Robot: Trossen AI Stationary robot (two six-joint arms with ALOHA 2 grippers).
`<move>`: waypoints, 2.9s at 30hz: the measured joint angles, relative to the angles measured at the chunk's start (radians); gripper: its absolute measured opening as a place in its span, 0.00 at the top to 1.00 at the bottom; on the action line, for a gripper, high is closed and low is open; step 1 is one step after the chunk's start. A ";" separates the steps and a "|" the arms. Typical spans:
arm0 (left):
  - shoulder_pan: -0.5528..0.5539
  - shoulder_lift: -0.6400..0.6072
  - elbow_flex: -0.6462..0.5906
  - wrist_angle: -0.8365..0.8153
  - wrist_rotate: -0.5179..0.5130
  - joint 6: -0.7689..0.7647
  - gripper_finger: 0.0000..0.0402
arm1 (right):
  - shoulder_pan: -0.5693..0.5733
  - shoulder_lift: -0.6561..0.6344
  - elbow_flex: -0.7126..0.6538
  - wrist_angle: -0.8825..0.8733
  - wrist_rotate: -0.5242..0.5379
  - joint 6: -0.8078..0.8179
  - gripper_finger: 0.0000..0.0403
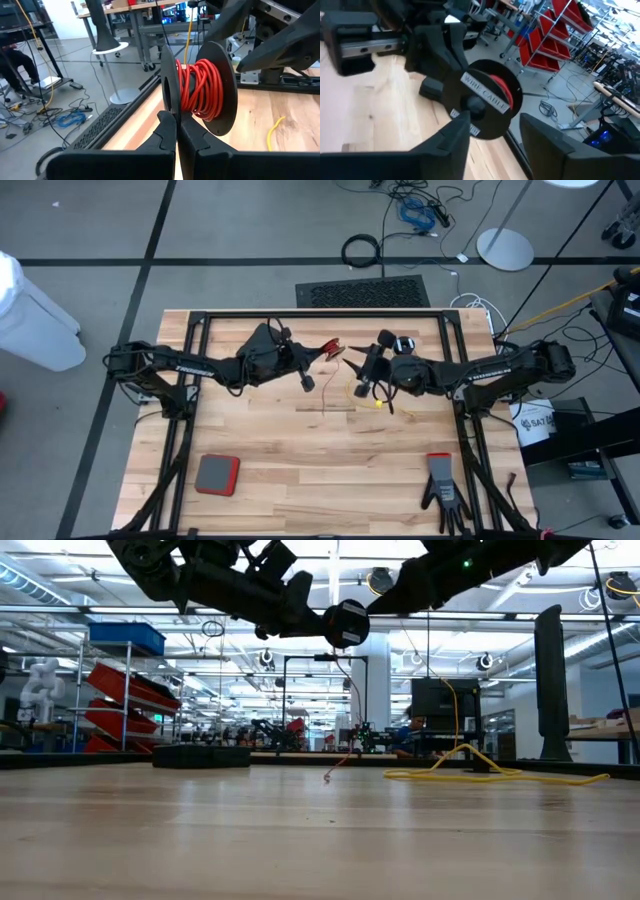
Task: Coil cords
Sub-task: Uncoil the red wire from the spool
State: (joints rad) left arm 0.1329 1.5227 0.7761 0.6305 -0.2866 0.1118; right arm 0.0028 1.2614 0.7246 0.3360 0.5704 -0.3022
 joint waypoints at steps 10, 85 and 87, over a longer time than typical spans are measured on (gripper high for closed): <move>-0.016 0.000 0.000 0.027 0.014 -0.003 1.00 | -0.061 0.034 0.000 0.015 -0.073 0.085 0.48; -0.025 -0.003 0.000 0.007 0.054 0.030 0.81 | -0.073 0.097 0.000 0.140 -0.034 0.044 0.79; -0.025 -0.009 0.000 0.007 0.055 0.033 0.81 | -0.073 0.097 0.000 0.135 -0.034 0.045 0.79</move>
State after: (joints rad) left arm 0.1078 1.5133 0.7757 0.6376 -0.2320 0.1444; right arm -0.0704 1.3586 0.7250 0.4715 0.5365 -0.2577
